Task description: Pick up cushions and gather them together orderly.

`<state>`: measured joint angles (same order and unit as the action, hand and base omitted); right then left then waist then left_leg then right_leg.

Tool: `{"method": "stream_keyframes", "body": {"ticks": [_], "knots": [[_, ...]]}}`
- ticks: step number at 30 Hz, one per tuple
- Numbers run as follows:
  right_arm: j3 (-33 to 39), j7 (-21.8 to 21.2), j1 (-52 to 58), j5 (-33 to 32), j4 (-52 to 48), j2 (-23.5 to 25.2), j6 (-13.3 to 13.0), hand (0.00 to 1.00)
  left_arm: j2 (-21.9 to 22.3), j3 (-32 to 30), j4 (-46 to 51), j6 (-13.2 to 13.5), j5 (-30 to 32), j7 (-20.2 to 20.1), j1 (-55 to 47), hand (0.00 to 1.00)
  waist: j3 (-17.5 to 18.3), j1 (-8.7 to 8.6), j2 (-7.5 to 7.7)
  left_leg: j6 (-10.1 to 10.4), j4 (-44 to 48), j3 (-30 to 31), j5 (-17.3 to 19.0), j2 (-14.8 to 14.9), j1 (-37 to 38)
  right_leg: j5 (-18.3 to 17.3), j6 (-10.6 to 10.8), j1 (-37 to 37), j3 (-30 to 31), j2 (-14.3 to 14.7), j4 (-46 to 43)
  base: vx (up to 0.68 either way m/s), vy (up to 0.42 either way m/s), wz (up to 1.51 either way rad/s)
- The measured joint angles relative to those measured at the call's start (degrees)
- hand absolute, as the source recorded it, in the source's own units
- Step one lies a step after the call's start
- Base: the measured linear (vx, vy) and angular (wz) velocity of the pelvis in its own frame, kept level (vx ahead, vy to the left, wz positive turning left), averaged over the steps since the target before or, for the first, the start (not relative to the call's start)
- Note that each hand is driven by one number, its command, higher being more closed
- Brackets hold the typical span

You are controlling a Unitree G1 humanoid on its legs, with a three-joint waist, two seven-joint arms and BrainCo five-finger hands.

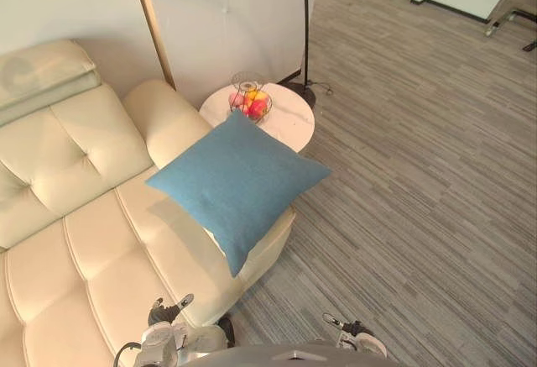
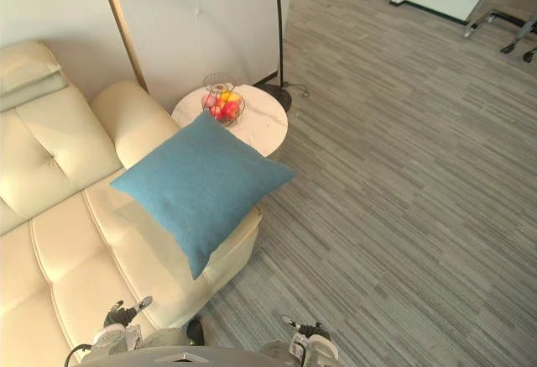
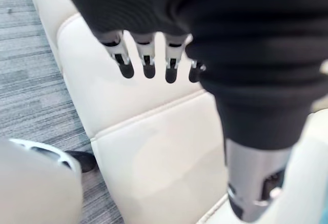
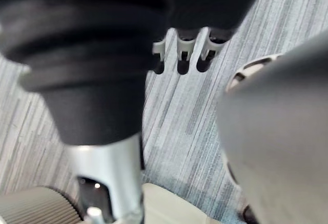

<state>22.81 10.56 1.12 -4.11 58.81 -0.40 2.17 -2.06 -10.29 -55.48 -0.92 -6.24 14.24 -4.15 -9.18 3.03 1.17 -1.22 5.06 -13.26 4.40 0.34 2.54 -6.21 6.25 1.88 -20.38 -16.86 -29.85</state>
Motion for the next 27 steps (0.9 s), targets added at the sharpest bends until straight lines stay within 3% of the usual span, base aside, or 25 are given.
{"method": "stream_keyframes", "body": {"ticks": [3,4,5,7,9,10,12,14,15,17,20,23,27], "knots": [[-0.88,-0.01,0.32,-0.02,-1.60,-0.44,-0.53,0.00,-0.19,0.13,-0.18,-0.04,-0.50,0.22,-0.01,0.00,-0.44,-0.78,-0.02,-0.29,-0.13,2.65,0.07,-0.56,0.82,4.39,-0.26,-6.47,3.97,-2.09,-13.30,0.02,0.039,0.40],[-1.02,0.02,0.45,-0.03,-1.72,-0.22,-0.90,0.00,-0.34,-0.18,-0.19,-0.06,-0.96,0.52,-0.11,0.00,-0.52,-1.21,0.33,-0.56,-0.27,4.30,0.05,-0.46,1.61,2.00,-0.36,-8.00,5.84,-1.56,-16.20,0.13,-0.043,0.77],[-1.97,0.00,0.41,-0.02,-1.64,-0.24,-0.89,0.00,-0.16,-1.10,-0.21,-0.13,-1.28,0.57,-0.14,0.00,-0.53,-1.29,0.43,-0.55,-0.30,6.03,0.06,-0.16,2.02,-3.06,-0.48,-8.71,7.16,0.21,-16.21,0.12,-0.045,0.75],[-2.32,-0.05,0.31,0.00,-1.55,-0.20,-0.92,0.00,0.19,-2.25,-0.22,-0.13,-1.43,0.62,-0.21,0.00,-0.56,-1.34,0.31,-0.47,-0.37,8.11,0.11,0.40,2.22,-6.24,-0.57,-9.32,7.80,3.05,-10.50,0.09,-0.115,0.60],[-2.36,-0.06,0.22,-0.04,-1.55,-0.08,-0.92,0.00,0.96,-4.37,-0.25,-0.15,-1.43,0.89,-0.01,0.00,-0.58,-1.43,0.17,0.25,-0.24,10.09,0.55,1.15,2.11,-6.67,-0.84,-10.06,12.11,7.02,1.40,0.09,-0.174,0.50],[-2.32,-0.08,0.25,-0.09,-1.55,-0.03,-0.92,0.00,1.20,-4.94,-0.26,-0.16,-1.43,1.07,0.01,0.00,-0.58,-1.56,0.15,0.68,-0.20,11.01,0.82,1.40,2.06,-6.01,-1.24,-10.11,14.30,8.04,5.55,0.08,-0.231,0.57],[-2.22,-0.03,0.28,-0.20,-1.59,0.25,-0.85,0.00,2.08,-7.26,-0.19,-0.19,-1.45,1.75,0.10,0.00,-0.38,-1.69,0.56,2.92,0.16,14.69,2.06,1.77,1.48,-0.84,-0.56,-9.80,21.38,9.25,14.75,0.15,-0.385,0.81],[-2.04,-0.02,0.44,-0.12,-1.56,0.21,-0.73,0.00,2.90,-9.04,-0.31,-0.21,-1.49,1.90,0.01,0.00,0.20,-1.68,0.81,4.49,-0.14,16.54,2.01,2.71,1.54,0.93,-0.81,-9.56,18.82,9.98,13.26,0.23,-0.388,0.81],[-1.69,0.07,0.50,-0.03,-1.56,-0.42,-0.73,0.00,4.60,-10.44,-0.18,-0.17,-1.52,2.11,-0.08,0.00,0.97,-1.54,-1.06,5.46,-0.23,16.56,1.30,4.59,1.80,-0.89,-1.76,-9.72,16.01,10.59,11.90,0.26,-0.309,0.76],[-1.69,0.07,0.51,-0.01,-1.55,-1.09,-0.72,0.00,5.87,-11.52,-0.18,-0.14,-1.53,2.61,-0.58,0.00,1.08,-1.66,-2.38,6.41,-1.02,16.31,0.63,6.27,2.70,-2.48,-2.65,-7.99,13.05,11.41,10.80,0.27,-0.241,0.76],[-1.84,0.07,1.04,-0.02,-1.35,-0.90,-0.74,0.00,6.38,-12.16,0.07,0.00,-2.22,2.80,-0.76,0.00,1.52,-1.43,-2.12,8.12,-0.32,16.36,-0.29,8.38,3.09,-4.59,-3.94,-3.79,7.64,12.38,11.72,0.19,-0.168,0.78],[-1.77,0.09,1.03,-0.05,-1.03,-0.67,-0.74,0.00,6.08,-11.87,0.75,0.05,-2.62,2.73,-1.06,0.00,1.79,-1.36,-1.77,8.13,3.79,14.01,-0.28,8.94,-0.15,-4.06,-4.37,-1.46,4.42,12.50,14.43,0.17,-0.095,0.60],[-0.48,0.09,0.83,-0.14,0.58,-0.49,-0.73,0.00,4.05,-6.32,0.32,0.05,-3.19,1.80,-1.03,0.00,1.98,-1.37,-1.72,8.24,2.49,5.72,-1.20,9.45,-0.64,-2.92,-4.41,1.47,1.34,12.74,17.83,0.05,-0.015,0.40]]}}
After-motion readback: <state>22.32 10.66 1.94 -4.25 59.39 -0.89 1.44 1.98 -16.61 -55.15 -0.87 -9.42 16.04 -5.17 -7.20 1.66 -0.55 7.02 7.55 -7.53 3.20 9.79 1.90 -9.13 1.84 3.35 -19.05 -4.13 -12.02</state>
